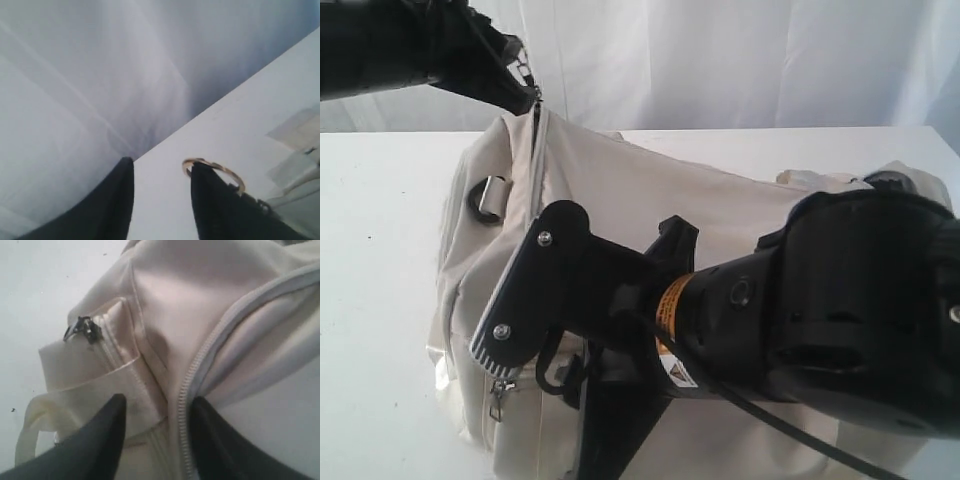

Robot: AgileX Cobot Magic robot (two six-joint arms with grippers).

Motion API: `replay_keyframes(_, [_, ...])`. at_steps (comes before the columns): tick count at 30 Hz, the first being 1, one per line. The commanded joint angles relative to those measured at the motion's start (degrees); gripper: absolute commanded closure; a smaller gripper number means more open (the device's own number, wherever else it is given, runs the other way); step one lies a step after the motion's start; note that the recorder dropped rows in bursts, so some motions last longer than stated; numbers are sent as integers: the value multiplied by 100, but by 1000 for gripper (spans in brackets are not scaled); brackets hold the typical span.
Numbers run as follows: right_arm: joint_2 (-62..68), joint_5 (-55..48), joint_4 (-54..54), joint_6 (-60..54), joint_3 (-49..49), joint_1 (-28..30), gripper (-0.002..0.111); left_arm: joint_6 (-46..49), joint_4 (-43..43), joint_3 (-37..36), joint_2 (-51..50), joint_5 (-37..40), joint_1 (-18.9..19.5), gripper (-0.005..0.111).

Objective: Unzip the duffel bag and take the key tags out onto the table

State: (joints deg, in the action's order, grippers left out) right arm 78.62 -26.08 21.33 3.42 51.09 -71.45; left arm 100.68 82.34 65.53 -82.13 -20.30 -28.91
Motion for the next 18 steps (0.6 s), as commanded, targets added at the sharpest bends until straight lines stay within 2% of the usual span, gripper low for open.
replay_keyframes(1, [-29,36,-198,184,32,-52,55,2072,1685,125,272,-1406,22,51])
replay_keyframes(4, [-38,115,-198,261,32,-52,55,2073,1761,125,272,-1597,22,30])
replay_keyframes(7, [-38,111,-198,327,32,-52,55,2073,1761,125,272,-1660,22,18])
replay_keyframes(14, [-38,95,-214,448,32,-52,55,2073,1761,125,272,-1749,22,16])
replay_keyframes(18, [-38,107,-192,466,32,-52,55,1545,1761,125,272,-1748,-28,18])
